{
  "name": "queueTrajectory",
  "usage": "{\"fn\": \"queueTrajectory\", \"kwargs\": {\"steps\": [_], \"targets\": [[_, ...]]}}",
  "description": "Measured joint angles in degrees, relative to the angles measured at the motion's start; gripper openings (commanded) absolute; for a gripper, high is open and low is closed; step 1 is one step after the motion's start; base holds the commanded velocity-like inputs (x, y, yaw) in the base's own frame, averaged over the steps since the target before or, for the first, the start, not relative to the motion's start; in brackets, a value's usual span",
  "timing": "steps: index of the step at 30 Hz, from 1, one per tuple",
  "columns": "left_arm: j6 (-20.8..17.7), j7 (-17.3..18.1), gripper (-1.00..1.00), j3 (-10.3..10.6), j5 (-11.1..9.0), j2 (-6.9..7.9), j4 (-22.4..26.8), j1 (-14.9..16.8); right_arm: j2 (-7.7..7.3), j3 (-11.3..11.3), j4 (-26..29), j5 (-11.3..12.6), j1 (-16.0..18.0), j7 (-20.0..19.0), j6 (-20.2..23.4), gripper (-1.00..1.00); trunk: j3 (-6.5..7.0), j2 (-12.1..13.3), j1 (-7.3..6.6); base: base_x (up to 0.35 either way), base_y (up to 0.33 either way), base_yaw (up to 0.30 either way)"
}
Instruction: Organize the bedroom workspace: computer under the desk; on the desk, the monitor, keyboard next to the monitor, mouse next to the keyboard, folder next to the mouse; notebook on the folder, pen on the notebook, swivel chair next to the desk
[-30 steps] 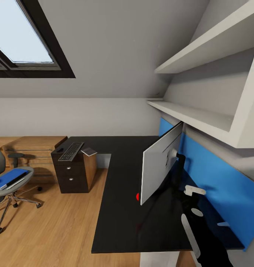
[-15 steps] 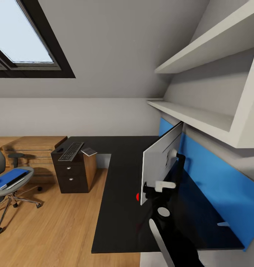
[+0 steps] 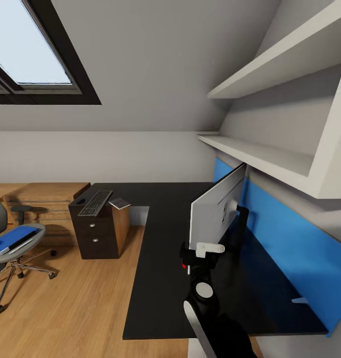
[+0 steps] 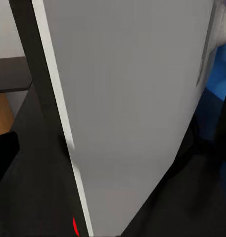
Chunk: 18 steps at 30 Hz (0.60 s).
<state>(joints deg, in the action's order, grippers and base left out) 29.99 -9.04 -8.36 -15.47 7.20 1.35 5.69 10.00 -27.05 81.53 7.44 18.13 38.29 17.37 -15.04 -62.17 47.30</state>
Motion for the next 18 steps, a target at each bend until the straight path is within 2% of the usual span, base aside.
{"fn": "queueTrajectory", "kwargs": {"steps": [2,9,18], "targets": [[0.0,-0.01,1.0,0.0,0.0,0.03,0.0,0.0,-0.68,-0.1,-0.15,-0.14,-0.01,0.2,-2.35,1.0,0.0,0.01,0.0,0.0,0.117,0.0],[0.07,-0.02,1.0,0.0,0.0,0.09,0.0,0.0,-1.58,-0.17,-0.16,-0.07,-0.01,0.32,-3.63,1.0,0.0,0.0,0.0,0.0,0.206,0.0],[0.15,0.0,1.0,0.0,0.0,0.02,0.0,-0.01,-2.01,-0.1,-0.2,-0.27,0.0,0.42,-3.82,1.0,0.0,0.0,0.0,0.0,0.048,0.0]]}}
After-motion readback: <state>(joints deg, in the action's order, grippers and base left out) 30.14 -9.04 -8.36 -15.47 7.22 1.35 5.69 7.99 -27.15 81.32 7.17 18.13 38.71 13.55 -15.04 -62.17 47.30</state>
